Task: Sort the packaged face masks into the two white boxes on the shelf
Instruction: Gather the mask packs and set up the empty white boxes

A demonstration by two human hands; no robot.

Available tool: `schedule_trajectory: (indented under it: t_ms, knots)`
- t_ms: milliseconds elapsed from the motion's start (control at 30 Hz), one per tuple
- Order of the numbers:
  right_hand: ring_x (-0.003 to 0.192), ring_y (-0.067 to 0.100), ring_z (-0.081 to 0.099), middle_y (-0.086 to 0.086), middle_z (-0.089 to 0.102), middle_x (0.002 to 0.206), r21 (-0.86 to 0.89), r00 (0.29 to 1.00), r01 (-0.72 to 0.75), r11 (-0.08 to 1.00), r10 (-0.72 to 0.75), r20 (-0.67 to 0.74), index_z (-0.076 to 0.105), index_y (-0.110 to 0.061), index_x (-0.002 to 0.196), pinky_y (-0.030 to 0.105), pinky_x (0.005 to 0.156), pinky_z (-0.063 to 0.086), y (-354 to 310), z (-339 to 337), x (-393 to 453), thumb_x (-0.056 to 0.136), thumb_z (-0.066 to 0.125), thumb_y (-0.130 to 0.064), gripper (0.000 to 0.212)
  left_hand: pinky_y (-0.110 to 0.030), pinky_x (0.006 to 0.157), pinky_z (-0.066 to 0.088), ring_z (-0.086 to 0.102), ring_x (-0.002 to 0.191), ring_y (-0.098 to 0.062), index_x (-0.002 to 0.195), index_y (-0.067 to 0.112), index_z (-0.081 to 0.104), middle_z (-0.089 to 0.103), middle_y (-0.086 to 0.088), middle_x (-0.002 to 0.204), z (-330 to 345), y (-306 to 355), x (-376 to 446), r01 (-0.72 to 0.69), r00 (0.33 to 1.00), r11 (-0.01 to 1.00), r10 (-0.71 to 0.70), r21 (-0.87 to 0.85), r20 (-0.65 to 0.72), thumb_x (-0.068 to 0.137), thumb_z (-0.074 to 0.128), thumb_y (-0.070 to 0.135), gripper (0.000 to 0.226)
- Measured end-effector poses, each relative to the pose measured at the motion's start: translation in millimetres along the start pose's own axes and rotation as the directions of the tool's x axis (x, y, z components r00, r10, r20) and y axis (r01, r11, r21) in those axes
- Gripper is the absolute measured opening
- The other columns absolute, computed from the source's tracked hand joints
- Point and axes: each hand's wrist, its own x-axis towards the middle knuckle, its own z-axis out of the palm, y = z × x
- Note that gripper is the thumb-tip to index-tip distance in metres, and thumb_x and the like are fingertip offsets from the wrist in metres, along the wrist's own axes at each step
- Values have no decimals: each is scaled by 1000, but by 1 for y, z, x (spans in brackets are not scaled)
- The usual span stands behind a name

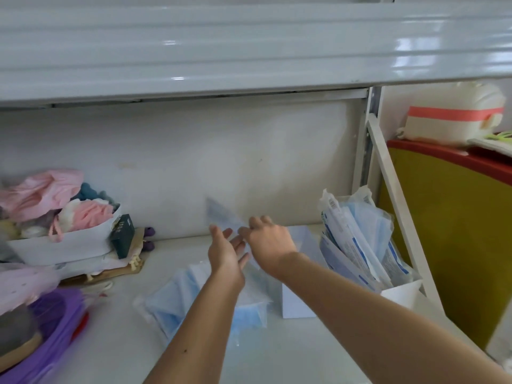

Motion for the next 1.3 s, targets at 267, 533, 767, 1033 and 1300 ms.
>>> schedule_trajectory:
  t_ms: [267, 533, 767, 1033, 1300]
  knots:
    - [123, 35, 45, 20, 57, 126, 133, 957, 35, 990, -71, 281, 34, -16, 141, 39, 95, 42, -72, 53, -10, 93, 50, -13, 51, -42, 102, 37, 49, 124, -33, 135, 5, 47, 52, -20, 134, -64, 19, 11, 55, 960, 987, -11, 151, -280, 98, 28, 49, 60]
    - [128, 30, 48, 11, 53, 139, 538, 959, -272, 798, 181, 217, 56, -15, 131, 33, 105, 38, -30, 35, -16, 97, 38, -22, 39, -37, 109, 31, 45, 131, -30, 136, 4, 47, 47, -15, 143, -34, 7, 5, 1, 965, 982, 48, 188, -257, 97, 32, 51, 63]
    - [123, 32, 46, 14, 57, 132, 642, 724, -439, 629, 671, -161, 56, -11, 128, 35, 102, 35, 103, -8, -56, 100, 34, -24, 37, -23, 69, 39, 58, 82, -14, 129, 4, 54, 60, -9, 116, 71, -41, -24, 17, 1000, 1000, -17, -12, 4, 98, 25, 53, 65]
    - [145, 26, 23, 3, 21, 158, 887, 480, -423, 183, 876, 48, 15, -20, 151, 44, 117, 24, 206, 15, -89, 97, 24, -54, 64, -35, 104, 37, 47, 130, -31, 135, -2, 45, 53, -17, 137, 157, -103, -49, 174, 961, 984, -178, 38, 210, 98, 23, 53, 70]
    - [113, 28, 59, 14, 60, 126, 878, 599, -469, -93, 697, 394, 54, -9, 126, 41, 102, 46, 222, 33, -74, 87, 14, -71, 84, -44, 91, 45, 58, 113, -35, 130, 9, 55, 58, -20, 129, 183, -128, -40, 270, 916, 955, -293, 121, 274, 92, 21, 66, 77]
